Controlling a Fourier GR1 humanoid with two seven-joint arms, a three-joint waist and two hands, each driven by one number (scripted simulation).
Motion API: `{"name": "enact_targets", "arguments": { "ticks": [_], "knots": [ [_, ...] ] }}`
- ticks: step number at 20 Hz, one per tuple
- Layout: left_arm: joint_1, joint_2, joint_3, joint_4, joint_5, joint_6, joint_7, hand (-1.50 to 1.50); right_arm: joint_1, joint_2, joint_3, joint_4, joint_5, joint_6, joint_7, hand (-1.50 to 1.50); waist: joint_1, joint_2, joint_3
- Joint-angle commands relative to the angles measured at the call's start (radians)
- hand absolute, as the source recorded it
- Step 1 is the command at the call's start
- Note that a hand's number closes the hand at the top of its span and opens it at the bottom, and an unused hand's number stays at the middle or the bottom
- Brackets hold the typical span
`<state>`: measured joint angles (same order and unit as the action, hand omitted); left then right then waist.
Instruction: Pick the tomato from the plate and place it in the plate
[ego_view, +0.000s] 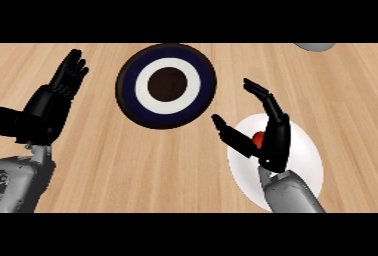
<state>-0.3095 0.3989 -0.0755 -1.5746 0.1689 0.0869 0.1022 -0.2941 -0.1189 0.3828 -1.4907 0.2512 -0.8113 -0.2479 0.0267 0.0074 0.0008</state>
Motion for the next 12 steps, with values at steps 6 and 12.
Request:
{"name": "enact_targets", "arguments": {
  "ticks": [6,12],
  "knots": [
    [0.067,0.016,0.047,-0.081,0.019,-0.033,0.038,0.0,0.135,0.095,0.088,-0.049,0.162,-0.258,-0.109,-1.5,-0.028,-0.012,-0.002],
    [0.062,0.026,0.064,-0.03,0.005,-0.032,0.003,0.0,0.301,0.018,0.059,-0.051,0.393,-0.141,0.222,-1.5,-0.067,-0.019,-0.01]
  ]
}}
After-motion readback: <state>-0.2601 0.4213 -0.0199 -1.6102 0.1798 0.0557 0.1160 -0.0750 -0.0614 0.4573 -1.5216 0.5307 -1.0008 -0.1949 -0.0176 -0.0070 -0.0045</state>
